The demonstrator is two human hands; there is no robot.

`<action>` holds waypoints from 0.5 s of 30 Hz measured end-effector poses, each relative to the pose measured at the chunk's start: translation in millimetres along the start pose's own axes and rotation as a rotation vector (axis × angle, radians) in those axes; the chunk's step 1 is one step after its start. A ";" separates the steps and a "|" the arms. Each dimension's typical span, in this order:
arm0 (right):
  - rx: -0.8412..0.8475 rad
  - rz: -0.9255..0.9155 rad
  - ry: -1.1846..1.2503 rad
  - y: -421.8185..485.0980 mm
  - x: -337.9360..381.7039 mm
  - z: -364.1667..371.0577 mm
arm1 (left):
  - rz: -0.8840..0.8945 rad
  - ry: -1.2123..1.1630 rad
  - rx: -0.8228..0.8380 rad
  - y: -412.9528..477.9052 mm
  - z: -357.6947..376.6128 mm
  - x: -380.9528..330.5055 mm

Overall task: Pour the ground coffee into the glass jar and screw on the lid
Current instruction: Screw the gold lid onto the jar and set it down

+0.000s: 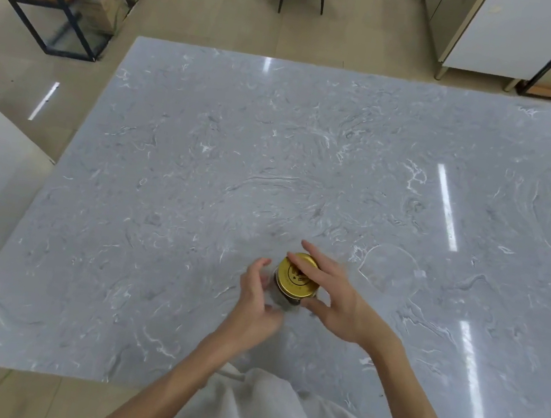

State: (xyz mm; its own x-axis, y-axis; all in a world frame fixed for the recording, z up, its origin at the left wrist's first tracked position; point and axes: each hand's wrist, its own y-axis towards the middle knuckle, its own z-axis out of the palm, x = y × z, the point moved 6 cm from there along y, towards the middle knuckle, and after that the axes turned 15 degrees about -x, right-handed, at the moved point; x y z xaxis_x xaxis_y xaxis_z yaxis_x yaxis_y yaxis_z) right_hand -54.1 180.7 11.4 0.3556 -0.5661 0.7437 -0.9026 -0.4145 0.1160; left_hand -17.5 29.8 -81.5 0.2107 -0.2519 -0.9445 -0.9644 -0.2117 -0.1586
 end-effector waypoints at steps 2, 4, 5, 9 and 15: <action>-0.104 0.045 0.023 -5.5 -4.0 1.8 | 0.045 0.078 0.043 16.4 -9.2 0.8; -0.240 0.186 0.067 -20.3 -13.6 11.5 | 0.050 0.137 0.159 31.6 -9.4 2.5; -0.286 0.310 0.131 -28.6 -19.5 17.8 | 0.035 0.125 0.226 34.9 -6.9 1.6; -0.331 0.593 0.312 -43.1 -34.4 36.2 | 0.004 0.050 0.283 34.2 -1.0 -2.6; -0.478 0.812 0.318 -53.8 -39.4 43.8 | -0.021 0.092 0.028 17.6 -11.7 8.8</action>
State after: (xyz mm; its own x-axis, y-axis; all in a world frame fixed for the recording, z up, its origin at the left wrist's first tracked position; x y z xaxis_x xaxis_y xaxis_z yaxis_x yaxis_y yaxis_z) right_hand -8.9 194.1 -53.0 -0.4317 -0.3043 0.8491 -0.8713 0.3843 -0.3053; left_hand -30.8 12.8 -89.2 0.2439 -0.3337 -0.9106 -0.9633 -0.1916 -0.1878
